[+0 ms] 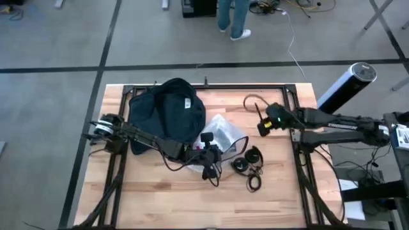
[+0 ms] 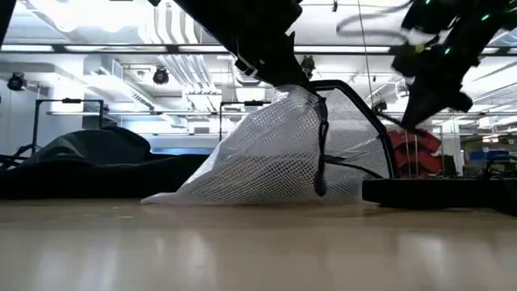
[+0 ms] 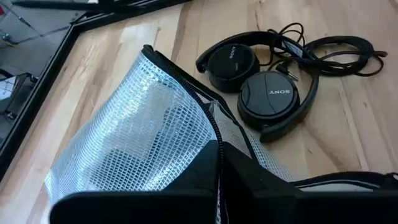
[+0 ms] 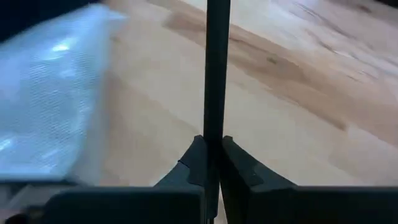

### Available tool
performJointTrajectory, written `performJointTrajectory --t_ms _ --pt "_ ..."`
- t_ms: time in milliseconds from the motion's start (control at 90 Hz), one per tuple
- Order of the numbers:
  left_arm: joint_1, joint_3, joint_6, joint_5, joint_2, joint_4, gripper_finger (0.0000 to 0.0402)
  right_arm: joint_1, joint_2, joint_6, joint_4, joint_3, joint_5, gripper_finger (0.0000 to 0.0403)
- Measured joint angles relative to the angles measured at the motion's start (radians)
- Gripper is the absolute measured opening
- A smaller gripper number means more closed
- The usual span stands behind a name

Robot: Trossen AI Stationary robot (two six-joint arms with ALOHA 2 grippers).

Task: Unpack backpack
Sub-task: Put the black pen into the white zipper pouch

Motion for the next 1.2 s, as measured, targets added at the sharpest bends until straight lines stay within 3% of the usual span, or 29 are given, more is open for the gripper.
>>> performJointTrajectory --t_ms 111,289,433,556,756,900,1200 --pt "0.003 0.000 -0.007 0.000 0.000 0.002 0.0000 0.242 -0.007 0.094 0.001 -0.003 0.094 0.0001" --pt "0.010 0.000 -0.008 0.000 -0.001 0.016 0.0000 0.599 0.059 0.276 0.072 -0.006 0.114 0.0000" --pt "0.017 0.000 -0.024 0.000 -0.001 0.055 0.0000 0.783 0.167 0.341 0.165 -0.007 0.122 0.0000" --pt "0.019 0.000 -0.026 0.001 -0.001 0.115 0.0000 0.785 0.281 0.244 0.231 -0.008 0.191 0.0000" --pt "0.019 0.001 -0.013 0.003 -0.001 0.126 0.0000 0.696 0.484 -0.163 0.411 0.026 0.262 0.0000" --pt "0.019 0.001 -0.008 0.011 -0.001 0.109 0.0000 0.637 0.601 -0.349 0.379 0.116 0.303 0.0000" --pt "0.019 0.001 0.025 0.012 -0.001 0.092 0.0000 0.631 0.796 -0.777 0.381 0.239 0.561 0.0000"
